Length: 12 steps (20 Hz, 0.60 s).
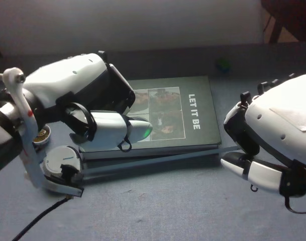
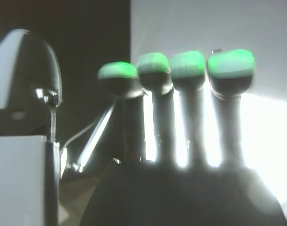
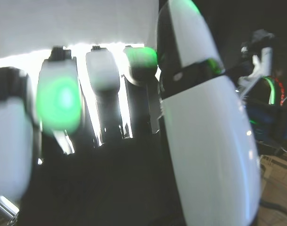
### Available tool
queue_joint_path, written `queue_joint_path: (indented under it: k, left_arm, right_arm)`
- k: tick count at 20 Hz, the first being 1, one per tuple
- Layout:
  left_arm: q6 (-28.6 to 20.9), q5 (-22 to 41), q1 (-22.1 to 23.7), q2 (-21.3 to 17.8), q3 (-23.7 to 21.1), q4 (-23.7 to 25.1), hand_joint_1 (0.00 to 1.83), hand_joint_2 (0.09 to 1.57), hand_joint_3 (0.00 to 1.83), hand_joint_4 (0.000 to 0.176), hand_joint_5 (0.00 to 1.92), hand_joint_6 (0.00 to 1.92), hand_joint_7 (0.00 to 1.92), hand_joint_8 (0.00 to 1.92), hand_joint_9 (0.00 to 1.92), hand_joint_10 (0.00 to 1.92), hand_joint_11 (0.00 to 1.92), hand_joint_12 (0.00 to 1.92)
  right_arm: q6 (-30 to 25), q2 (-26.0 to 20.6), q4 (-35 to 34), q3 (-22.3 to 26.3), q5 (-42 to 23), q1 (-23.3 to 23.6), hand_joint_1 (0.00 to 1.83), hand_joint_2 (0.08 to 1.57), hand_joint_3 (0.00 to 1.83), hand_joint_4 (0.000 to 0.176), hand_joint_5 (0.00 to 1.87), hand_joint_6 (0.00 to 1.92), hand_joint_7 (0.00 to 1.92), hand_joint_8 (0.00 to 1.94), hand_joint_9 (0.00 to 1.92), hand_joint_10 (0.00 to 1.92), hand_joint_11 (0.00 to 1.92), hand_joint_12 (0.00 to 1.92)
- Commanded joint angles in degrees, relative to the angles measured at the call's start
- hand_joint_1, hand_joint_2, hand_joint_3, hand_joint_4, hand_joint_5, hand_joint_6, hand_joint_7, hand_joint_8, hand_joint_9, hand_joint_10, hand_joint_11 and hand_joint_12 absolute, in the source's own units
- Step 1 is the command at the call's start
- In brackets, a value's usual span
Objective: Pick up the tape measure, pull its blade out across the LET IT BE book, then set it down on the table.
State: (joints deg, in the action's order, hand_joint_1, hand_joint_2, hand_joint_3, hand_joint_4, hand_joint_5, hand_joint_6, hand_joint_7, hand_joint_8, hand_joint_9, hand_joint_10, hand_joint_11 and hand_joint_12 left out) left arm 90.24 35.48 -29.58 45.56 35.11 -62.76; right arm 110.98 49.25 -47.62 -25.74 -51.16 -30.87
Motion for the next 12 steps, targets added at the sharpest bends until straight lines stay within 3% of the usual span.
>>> queue_joint_path:
  k: [1,2,3,7,8,9,11,12]
  left_arm:
    - [-0.4,4.2,0.4,0.5,-0.3,2.9,0.83,1.13,0.02,0.0,1.1,1.92,1.19,1.92,1.24,1.92,1.29,1.92]
    - [-0.5,4.3,0.2,0.9,-0.6,3.3,0.84,1.16,0.02,0.0,1.09,1.92,1.2,1.92,1.27,1.92,1.32,1.92]
    - [-0.5,4.9,-0.1,1.5,-0.9,3.8,0.85,1.17,0.01,0.0,1.09,1.92,1.22,1.92,1.29,1.92,1.33,1.92]
    - [-0.7,8.0,-1.2,3.6,-1.8,3.0,0.89,1.14,0.0,0.0,1.02,1.92,1.16,1.92,1.22,1.92,1.31,1.92]
    - [1.7,10.5,-1.4,4.1,-2.5,0.2,0.84,1.13,0.0,0.14,0.93,1.92,1.08,1.92,1.14,1.92,1.25,1.92]
    - [2.2,12.4,-1.5,4.5,-2.9,-0.6,0.75,1.11,0.0,0.169,0.88,1.91,0.99,1.92,1.04,1.92,1.17,1.92]
    - [2.2,15.1,-1.9,5.1,-3.3,-2.2,0.59,0.99,0.0,0.176,0.92,1.92,0.95,1.92,0.98,1.92,1.11,1.92]
    - [2.3,16.4,-1.9,5.3,-3.4,-2.8,0.68,0.91,0.0,0.176,1.01,1.85,1.01,1.92,1.06,1.92,1.16,1.92]
  right_arm:
    - [-0.3,-0.1,3.7,0.3,-4.7,0.8,0.85,1.37,0.0,0.052,1.26,1.92,1.5,1.94,1.69,1.92,1.85,1.92]
    - [-0.3,-0.1,3.7,0.3,-4.7,0.8,0.86,1.37,0.0,0.151,1.31,1.92,1.52,1.94,1.7,1.92,1.86,1.92]
    - [-0.4,-0.1,3.7,0.3,-4.7,0.8,0.87,1.36,0.0,0.171,1.32,1.92,1.52,1.94,1.7,1.92,1.86,1.92]
    - [-0.5,-0.1,3.7,0.3,-4.7,0.8,0.93,1.35,0.0,0.176,1.25,1.92,1.47,1.94,1.7,1.92,1.88,1.92]
    - [-0.5,-0.1,3.7,0.3,-4.6,0.9,0.94,1.34,0.0,0.176,1.23,1.92,1.45,1.94,1.68,1.92,1.87,1.92]
    - [-0.5,-0.1,3.7,0.3,-4.6,0.9,0.93,1.34,0.0,0.176,1.2,1.92,1.42,1.94,1.66,1.92,1.85,1.92]
    - [-0.8,-0.1,3.7,0.3,-4.5,1.0,0.93,1.36,0.0,0.176,1.15,1.92,1.35,1.94,1.6,1.92,1.8,1.92]
    - [-0.9,-0.1,3.7,0.3,-4.5,1.0,0.91,1.35,0.0,0.176,1.13,1.92,1.34,1.94,1.59,1.92,1.82,1.92]
